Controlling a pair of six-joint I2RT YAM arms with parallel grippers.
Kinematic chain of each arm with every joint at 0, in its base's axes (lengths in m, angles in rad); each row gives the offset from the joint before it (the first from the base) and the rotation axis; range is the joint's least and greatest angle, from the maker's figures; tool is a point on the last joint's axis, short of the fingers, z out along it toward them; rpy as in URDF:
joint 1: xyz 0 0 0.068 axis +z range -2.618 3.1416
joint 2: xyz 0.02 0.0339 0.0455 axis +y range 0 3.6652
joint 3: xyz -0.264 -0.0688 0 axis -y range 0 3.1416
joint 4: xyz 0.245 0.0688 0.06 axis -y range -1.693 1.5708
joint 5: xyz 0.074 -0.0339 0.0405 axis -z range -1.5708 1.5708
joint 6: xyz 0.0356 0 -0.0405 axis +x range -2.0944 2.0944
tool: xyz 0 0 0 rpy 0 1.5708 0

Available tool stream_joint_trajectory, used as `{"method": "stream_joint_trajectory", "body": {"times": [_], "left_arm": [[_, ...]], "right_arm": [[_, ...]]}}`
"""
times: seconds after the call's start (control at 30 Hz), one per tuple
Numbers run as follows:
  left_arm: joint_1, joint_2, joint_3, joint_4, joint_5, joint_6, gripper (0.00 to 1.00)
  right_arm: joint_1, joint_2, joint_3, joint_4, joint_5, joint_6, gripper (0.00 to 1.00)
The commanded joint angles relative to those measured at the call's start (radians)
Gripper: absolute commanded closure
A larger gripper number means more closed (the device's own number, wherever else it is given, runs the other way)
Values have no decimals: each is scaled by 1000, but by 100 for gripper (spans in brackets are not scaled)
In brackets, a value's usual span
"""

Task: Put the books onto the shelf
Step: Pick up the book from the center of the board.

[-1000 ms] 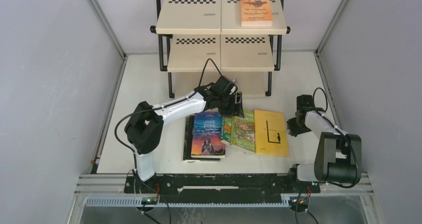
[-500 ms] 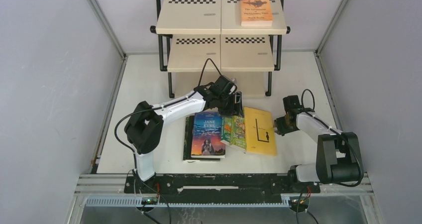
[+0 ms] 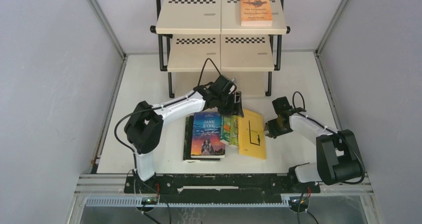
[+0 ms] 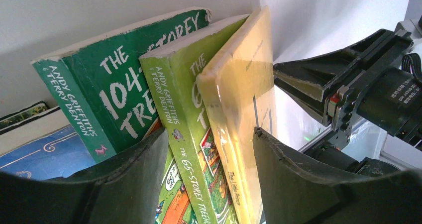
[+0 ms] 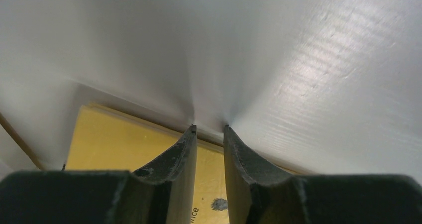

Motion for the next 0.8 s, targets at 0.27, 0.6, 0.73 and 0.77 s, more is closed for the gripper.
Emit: {"method": "stream_joint_trajectory", "body": {"times": [0.27,0.6,0.73,0.77], "left_arm": [[9,4,56,-10,0,16,32],[6,-13,29,13,18,9,58],[7,-24,13,14,22,13,70],[7,-29,9,14,23,14,72]], "right_arm": [[95,2,91,-11,-108,58,67],[115,-6,94,-13,-108,70,67],[116,-5,93,-9,-107,67,67],[116,-6,93,-9,-107,65,67]]}}
